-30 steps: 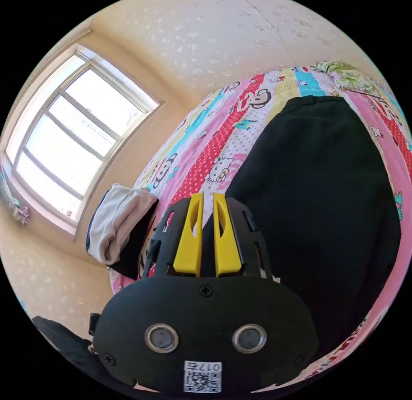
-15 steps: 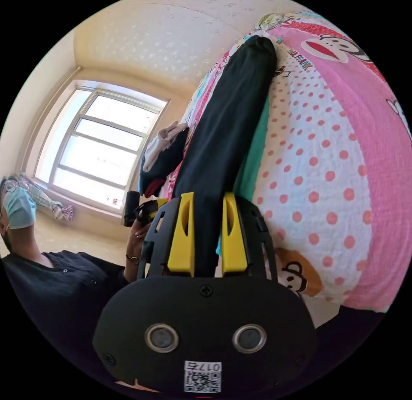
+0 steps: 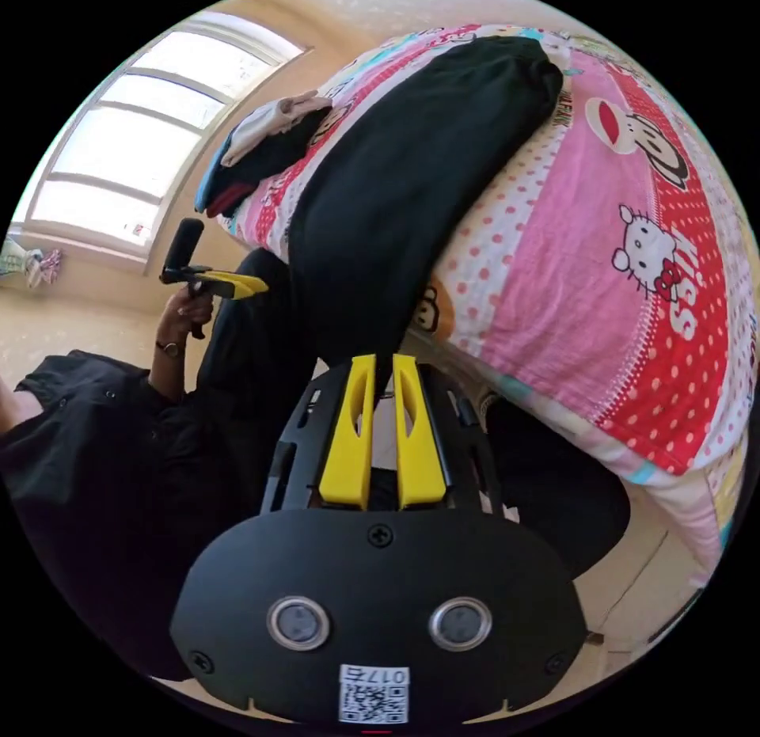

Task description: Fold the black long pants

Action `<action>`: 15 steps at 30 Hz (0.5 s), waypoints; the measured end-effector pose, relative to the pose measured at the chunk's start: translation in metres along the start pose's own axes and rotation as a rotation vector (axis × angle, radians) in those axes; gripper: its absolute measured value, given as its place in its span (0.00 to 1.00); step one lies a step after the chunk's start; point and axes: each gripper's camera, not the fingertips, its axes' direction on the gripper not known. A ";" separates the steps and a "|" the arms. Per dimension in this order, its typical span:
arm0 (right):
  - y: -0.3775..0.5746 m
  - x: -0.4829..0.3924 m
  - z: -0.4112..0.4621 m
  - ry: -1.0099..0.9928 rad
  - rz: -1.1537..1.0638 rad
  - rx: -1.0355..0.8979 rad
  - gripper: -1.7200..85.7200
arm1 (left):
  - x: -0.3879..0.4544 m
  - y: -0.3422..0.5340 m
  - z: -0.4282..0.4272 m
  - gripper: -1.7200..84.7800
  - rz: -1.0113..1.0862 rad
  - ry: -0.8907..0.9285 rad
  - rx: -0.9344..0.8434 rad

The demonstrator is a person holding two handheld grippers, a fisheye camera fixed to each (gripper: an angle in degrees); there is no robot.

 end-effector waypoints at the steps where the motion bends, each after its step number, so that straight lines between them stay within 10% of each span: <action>1: -0.003 0.003 -0.007 -0.014 0.002 0.035 0.12 | -0.001 -0.003 -0.019 0.15 0.014 0.082 0.113; 6: -0.040 0.066 -0.064 -0.242 0.109 0.493 0.15 | -0.016 -0.048 -0.077 0.18 0.042 0.144 0.465; 15: -0.116 0.119 -0.048 -0.333 0.248 0.389 0.14 | -0.059 -0.125 -0.040 0.20 -0.073 0.234 0.425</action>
